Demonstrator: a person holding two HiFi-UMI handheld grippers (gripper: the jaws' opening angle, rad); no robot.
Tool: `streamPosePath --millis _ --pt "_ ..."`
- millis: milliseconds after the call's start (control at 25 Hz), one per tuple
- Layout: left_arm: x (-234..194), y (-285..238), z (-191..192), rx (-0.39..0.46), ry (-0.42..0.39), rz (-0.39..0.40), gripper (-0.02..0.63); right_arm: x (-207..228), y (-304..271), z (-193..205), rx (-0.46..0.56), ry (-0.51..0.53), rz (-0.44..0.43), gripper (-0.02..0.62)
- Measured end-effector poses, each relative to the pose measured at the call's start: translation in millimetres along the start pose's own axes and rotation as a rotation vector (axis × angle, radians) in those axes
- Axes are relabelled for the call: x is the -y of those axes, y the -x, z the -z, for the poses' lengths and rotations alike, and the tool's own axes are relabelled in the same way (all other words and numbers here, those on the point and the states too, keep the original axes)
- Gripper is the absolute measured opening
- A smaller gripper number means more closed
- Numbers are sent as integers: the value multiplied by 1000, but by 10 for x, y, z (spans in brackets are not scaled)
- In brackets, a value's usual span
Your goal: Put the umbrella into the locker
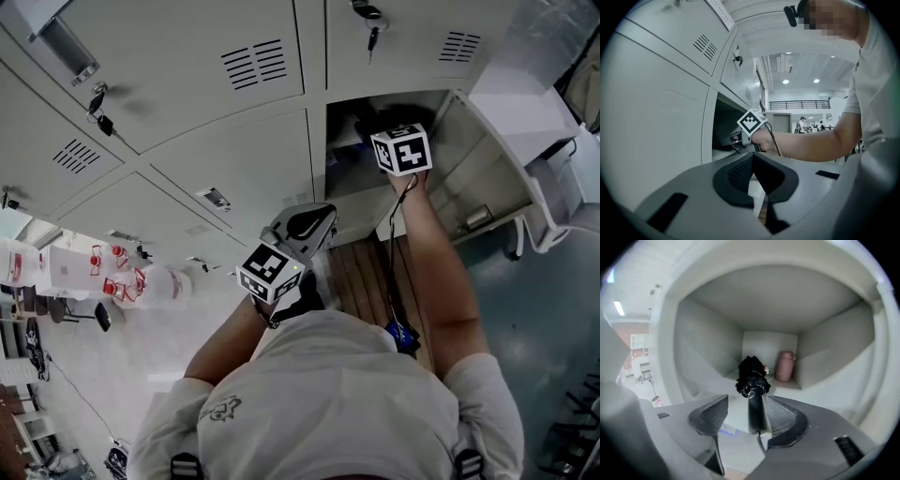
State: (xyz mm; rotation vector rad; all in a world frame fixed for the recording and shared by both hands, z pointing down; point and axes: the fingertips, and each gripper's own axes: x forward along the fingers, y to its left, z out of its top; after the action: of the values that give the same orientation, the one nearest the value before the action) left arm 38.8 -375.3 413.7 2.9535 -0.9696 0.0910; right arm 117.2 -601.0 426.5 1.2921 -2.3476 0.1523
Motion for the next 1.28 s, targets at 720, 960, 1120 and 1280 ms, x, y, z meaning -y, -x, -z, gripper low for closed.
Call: streamPosePath --millis 720,960,1120,1280 --pt "316 301 -116 55 -31 -54 11 -962 1709 211 300 -66 -139 44" --pt "436 346 -153 55 -39 -48 11 -1205 2118 345 333 -59 -170 42" --pt "482 445 -205 47 -58 -55 11 -1349 2305 426 336 -67 -190 41" --pt "449 575 -225 51 -50 -62 11 -1565 2402 480 323 -69 -215 41"
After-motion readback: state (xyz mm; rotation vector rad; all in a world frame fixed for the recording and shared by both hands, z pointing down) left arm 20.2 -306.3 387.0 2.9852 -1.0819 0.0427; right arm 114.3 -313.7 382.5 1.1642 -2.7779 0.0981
